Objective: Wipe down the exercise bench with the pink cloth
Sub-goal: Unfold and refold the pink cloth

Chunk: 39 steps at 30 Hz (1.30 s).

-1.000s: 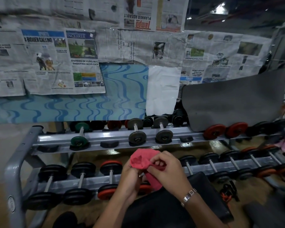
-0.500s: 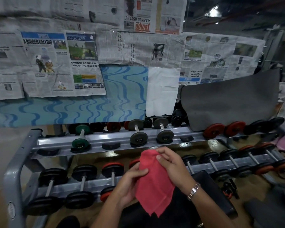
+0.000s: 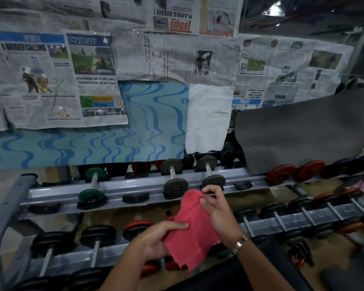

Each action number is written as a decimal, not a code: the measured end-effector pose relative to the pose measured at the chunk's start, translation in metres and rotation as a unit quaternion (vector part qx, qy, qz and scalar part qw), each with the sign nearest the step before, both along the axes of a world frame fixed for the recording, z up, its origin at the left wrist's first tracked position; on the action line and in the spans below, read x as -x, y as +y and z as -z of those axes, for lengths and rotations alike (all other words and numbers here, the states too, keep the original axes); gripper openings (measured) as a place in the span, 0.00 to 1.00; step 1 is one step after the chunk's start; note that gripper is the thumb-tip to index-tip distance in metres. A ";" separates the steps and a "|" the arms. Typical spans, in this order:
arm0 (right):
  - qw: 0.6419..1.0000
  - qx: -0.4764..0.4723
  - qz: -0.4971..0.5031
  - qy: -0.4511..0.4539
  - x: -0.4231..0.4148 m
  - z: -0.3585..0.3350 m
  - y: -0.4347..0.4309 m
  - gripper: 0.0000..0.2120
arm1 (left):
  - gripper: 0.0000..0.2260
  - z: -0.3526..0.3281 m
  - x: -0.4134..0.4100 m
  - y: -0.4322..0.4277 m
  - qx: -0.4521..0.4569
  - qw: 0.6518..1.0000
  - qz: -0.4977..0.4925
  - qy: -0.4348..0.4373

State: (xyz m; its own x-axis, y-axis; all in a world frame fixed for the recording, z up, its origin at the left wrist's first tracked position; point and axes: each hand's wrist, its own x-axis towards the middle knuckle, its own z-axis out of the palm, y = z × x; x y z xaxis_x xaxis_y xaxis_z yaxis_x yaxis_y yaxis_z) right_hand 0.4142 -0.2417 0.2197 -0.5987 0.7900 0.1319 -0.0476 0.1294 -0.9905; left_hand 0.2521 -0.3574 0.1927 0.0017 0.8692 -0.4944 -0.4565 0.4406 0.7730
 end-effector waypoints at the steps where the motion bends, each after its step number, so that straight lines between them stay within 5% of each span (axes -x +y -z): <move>1: 1.000 -0.010 -0.002 0.007 0.008 0.003 0.019 0.10 | 0.16 0.006 0.007 0.019 -0.009 1.000 -0.022 -0.015; 7: 0.997 -0.064 -0.003 -0.035 0.065 0.038 0.166 0.19 | 0.39 0.047 0.068 0.170 -0.081 0.966 -0.246 -0.023; 10: 0.996 -0.007 -0.015 -0.082 0.094 0.059 0.247 0.21 | 0.34 0.070 0.110 0.259 -0.105 0.944 -0.306 0.068; 18: 0.970 -0.075 -0.085 -0.215 0.171 0.112 0.373 0.10 | 0.27 0.128 0.175 0.390 -0.077 0.921 -0.273 0.268; 22: 0.957 -0.112 -0.096 -0.248 0.193 0.158 0.394 0.30 | 0.24 0.141 0.183 0.413 -0.042 0.901 -0.247 0.354; 28: 0.935 -0.133 -0.135 -0.301 0.233 0.206 0.414 0.32 | 0.25 0.166 0.205 0.423 -0.040 0.872 -0.250 0.419; 36: 0.930 -0.172 -0.134 -0.295 0.265 0.244 0.421 0.27 | 0.29 0.191 0.225 0.417 0.004 0.808 -0.242 0.538; 39: 0.957 -0.089 -0.084 -0.262 0.277 0.247 0.415 0.11 | 0.25 0.188 0.224 0.418 0.024 0.795 -0.184 0.577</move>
State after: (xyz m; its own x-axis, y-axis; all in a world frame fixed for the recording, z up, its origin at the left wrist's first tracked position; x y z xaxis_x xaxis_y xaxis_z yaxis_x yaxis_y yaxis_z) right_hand 0.1376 0.1737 -0.0270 -0.7356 0.6702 -0.0983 0.4156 0.3320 -0.8468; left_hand 0.0278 0.0601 0.0043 -0.7275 0.6860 -0.0140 0.4401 0.4821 0.7575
